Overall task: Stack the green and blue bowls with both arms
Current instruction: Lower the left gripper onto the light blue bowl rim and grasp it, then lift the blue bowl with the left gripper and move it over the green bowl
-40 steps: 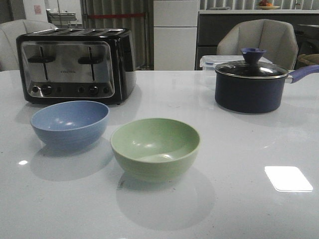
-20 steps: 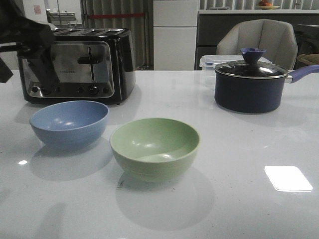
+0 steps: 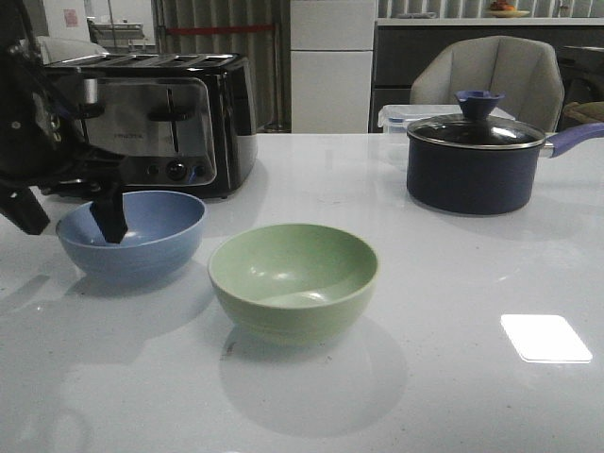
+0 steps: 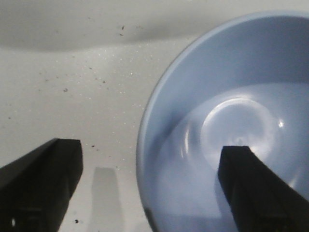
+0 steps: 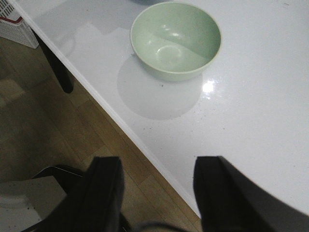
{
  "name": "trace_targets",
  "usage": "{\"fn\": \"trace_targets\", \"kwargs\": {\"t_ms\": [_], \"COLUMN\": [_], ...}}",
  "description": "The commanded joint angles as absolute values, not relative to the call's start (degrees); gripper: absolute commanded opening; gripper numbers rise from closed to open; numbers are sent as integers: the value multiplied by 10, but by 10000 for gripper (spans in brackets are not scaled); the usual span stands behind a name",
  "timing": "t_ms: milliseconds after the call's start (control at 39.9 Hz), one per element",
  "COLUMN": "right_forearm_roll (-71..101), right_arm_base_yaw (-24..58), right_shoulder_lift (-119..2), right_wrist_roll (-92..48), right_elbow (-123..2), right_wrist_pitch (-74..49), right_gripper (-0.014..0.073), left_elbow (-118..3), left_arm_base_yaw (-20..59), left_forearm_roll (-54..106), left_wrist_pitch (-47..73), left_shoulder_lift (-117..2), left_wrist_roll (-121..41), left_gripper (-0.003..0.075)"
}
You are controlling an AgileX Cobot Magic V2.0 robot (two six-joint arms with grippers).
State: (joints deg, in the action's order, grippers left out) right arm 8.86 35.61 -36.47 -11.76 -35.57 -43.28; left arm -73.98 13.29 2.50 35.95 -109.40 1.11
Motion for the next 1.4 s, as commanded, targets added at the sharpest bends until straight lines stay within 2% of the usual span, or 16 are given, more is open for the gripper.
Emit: {"fn": "trace_targets", "kwargs": {"t_ms": [0, 200, 350, 551, 976, 1177, 1377], "right_forearm_roll": [90, 90, 90, 90, 90, 90, 90], "right_arm_base_yaw": [357, 357, 357, 357, 357, 357, 357], "right_shoulder_lift": [-363, -363, -363, -363, -363, -363, -363], "right_wrist_roll": [-117, -117, -117, -117, -117, -117, -117], "right_elbow": [-371, -371, -371, -371, -371, -371, -371], "right_wrist_pitch": [-399, -399, -399, -399, -399, -400, -400], "right_gripper": [452, 452, 452, 452, 452, 452, 452], "left_elbow": [-759, -759, -759, -762, -823, -868, -868], "left_arm_base_yaw": [132, 134, 134, 134, 142, 192, 252], "left_forearm_roll": [35, 44, 44, 44, 67, 134, 169], "left_wrist_pitch": [335, 337, 341, 350, 434, 523, 543], "left_shoulder_lift": [-1077, -1080, -1080, -1069, -970, -954, -966], "left_wrist_roll": [19, 19, 15, 12, -53, -147, -182], "left_gripper": [590, 357, 219, 107, 94, 94, 94]}}
